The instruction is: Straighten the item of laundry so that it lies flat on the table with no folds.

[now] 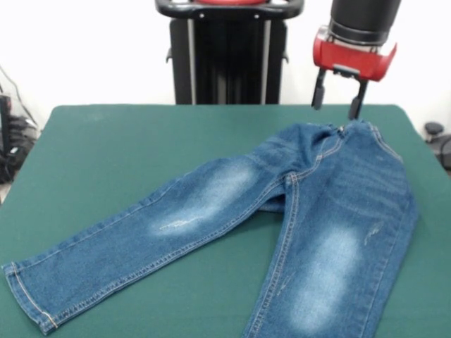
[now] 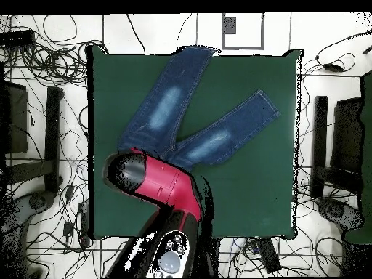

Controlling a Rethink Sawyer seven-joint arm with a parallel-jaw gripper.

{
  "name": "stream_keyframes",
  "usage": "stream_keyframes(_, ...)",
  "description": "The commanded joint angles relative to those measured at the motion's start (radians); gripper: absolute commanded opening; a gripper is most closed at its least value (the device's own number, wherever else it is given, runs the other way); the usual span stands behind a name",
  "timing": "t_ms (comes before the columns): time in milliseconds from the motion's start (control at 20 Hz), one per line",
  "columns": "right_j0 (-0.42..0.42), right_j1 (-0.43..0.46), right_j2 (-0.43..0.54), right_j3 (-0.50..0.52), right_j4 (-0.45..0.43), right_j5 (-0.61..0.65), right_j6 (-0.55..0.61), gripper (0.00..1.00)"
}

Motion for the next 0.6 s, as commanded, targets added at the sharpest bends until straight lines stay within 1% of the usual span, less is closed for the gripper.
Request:
stream_keyframes(50,0.023,-0.004,0.068,0.015,-0.001,0.117,0.241,1.0)
stream_keyframes(600,0.053,-0.02,0.064,0.021,0.001,0.138,0.272,1.0)
